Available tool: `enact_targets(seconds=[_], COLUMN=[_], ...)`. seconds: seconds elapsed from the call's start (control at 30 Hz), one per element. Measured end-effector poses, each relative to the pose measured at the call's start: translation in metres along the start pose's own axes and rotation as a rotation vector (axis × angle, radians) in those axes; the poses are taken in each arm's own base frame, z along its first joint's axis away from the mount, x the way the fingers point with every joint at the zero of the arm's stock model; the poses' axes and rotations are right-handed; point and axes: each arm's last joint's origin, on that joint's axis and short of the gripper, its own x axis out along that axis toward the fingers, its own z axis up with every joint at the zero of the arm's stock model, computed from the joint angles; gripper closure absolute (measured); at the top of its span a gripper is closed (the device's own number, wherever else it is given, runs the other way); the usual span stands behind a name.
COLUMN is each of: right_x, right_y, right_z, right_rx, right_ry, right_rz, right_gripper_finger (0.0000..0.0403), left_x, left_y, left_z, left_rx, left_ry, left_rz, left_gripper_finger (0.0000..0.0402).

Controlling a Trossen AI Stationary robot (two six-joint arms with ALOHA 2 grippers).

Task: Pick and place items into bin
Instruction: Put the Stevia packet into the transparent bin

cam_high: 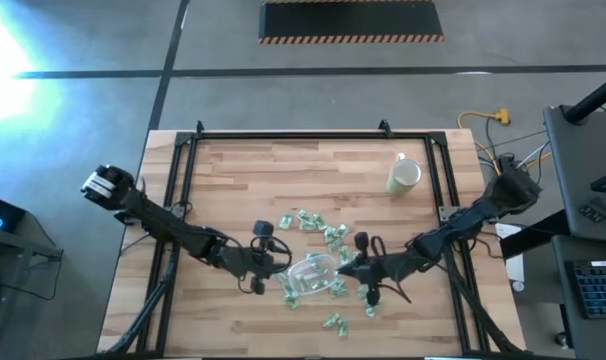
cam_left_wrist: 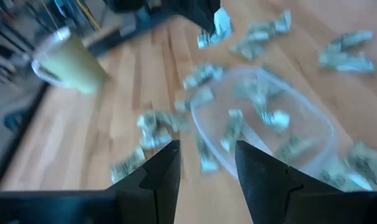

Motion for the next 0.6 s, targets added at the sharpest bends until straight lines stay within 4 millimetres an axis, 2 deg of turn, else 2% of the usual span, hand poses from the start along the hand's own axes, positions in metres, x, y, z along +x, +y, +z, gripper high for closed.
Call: enact_targets(seconds=[0.13, 0.37, 0.6], right_x=[0.014, 0.034, 0.041], right_y=[-0.002, 0.000, 0.001], right_z=[-0.006, -0.001, 0.002], right_rx=[-0.007, -0.024, -0.038], right_ry=[-0.015, -0.014, 0.008], right_rz=[-0.004, 0.040, 0.056], right_gripper_finger=[0.0394, 0.0394, 0.0394], left_x=[-0.004, -0.005, -0.006], left_y=[0.001, 0.002, 0.001], left_z=[-0.004, -0.004, -0.008], left_rx=[-0.058, -0.069, -0.097], left_ry=[0.050, 0.053, 0.099], left_rz=[-0.006, -0.006, -0.010], left_gripper_finger=[0.0265, 0.0265, 0.0265])
